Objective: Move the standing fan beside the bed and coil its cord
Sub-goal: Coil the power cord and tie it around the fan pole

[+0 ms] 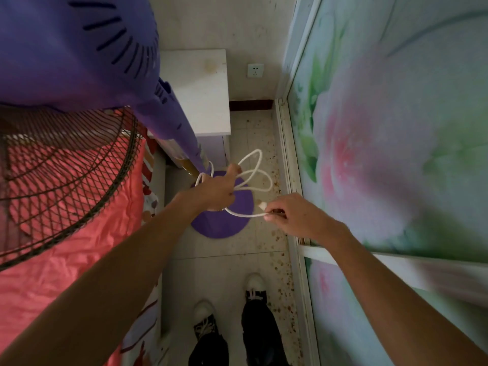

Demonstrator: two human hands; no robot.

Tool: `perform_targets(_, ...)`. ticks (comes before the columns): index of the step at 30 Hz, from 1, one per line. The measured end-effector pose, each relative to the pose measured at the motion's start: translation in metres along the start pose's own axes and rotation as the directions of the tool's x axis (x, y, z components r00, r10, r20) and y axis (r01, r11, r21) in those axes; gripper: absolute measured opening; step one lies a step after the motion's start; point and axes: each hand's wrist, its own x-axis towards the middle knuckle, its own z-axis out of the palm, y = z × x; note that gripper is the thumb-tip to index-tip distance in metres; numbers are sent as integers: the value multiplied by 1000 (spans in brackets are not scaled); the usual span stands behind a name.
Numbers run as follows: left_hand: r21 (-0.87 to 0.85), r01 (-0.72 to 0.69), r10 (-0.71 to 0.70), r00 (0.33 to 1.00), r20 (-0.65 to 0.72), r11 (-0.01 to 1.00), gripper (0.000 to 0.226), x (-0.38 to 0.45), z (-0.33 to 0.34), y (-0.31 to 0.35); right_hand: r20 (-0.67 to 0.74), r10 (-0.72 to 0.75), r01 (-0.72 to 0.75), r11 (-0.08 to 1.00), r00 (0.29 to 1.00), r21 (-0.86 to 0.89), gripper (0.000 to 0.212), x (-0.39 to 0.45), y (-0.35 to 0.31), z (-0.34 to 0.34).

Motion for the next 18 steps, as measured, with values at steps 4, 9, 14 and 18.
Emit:
perform_targets(4, 451, -19, 4, 999, 35, 892, 92, 4, 29, -6, -160, -250, 214, 953, 955, -212, 17, 3, -11, -8)
perform_targets(9, 543, -11, -1, 1000, 23, 840, 100, 0, 35, -10, -174, -378, 336, 913, 909, -230, 15, 12, -23, -19)
perform_targets(14, 641, -49, 20, 998, 52, 766, 45, -9, 24, -2, -218, -367, 325, 923, 904, -206, 23, 19, -31, -22)
perform_targets(18, 459, -152, 129, 988, 81, 875, 43, -13, 26, -8, -296, -275, 236, 958, 915, -160, 16, 46, -26, -28)
